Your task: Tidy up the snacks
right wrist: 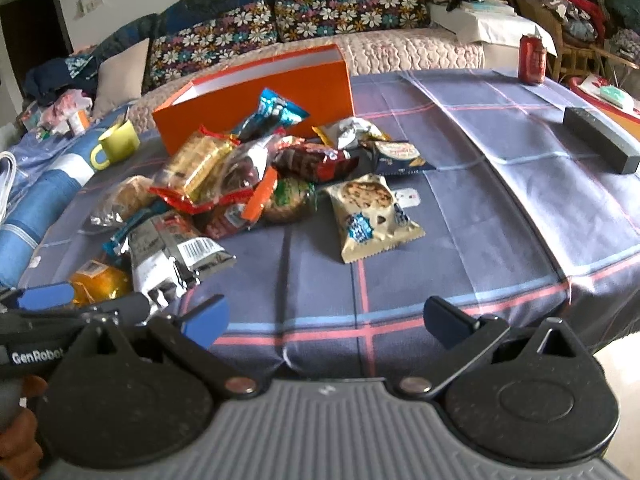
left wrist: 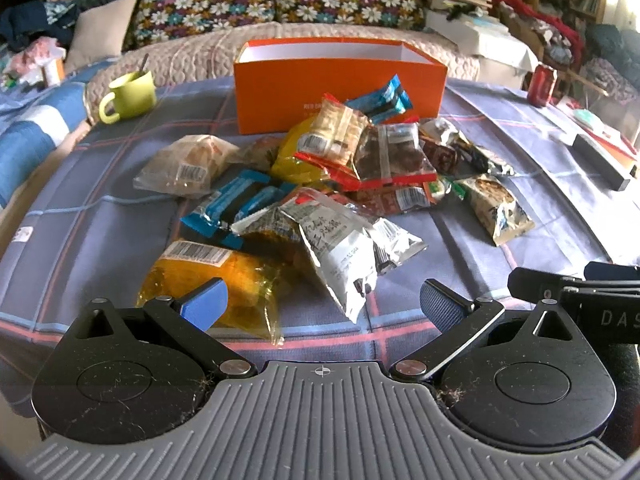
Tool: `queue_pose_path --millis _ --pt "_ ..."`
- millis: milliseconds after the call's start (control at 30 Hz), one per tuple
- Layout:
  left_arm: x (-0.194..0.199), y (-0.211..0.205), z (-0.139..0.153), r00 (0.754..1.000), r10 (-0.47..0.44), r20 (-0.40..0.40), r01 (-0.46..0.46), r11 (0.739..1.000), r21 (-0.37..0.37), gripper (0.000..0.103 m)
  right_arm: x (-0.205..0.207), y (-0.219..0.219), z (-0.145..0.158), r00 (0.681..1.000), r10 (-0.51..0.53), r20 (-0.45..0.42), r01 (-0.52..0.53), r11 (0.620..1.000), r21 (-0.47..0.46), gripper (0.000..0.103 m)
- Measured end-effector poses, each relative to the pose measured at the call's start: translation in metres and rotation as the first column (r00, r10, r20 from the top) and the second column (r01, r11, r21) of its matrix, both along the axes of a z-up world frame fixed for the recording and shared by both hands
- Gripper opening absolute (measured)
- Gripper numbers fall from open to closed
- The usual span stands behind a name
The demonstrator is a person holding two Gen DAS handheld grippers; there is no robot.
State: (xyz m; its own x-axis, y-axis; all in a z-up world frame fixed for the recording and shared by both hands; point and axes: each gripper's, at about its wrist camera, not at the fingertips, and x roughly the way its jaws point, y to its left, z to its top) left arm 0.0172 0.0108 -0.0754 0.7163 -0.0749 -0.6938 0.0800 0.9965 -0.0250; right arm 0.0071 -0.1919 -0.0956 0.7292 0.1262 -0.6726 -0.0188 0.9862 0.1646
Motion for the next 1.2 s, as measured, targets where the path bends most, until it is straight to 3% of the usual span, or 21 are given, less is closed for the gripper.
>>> queue_pose_path --millis 967,1100,1200 --pt "0.008 0.003 -0.005 0.999 0.015 -0.04 -0.016 1.0 -0.018 0.079 0.005 0.001 -0.006 0.999 0.019 -0.026 -0.019 1.0 -0.005 0.103" --pt "0.011 0.005 -0.006 0.998 0.023 -0.063 -0.023 1.0 -0.005 0.079 0.005 -0.001 -0.007 1.0 0.012 -0.026 -0.012 1.0 -0.002 0.103" --pt "0.011 0.019 0.003 0.999 0.043 -0.022 -0.043 0.999 0.029 0.079 0.006 -0.005 -0.002 1.0 0.007 -0.001 -0.007 1.0 -0.016 0.103"
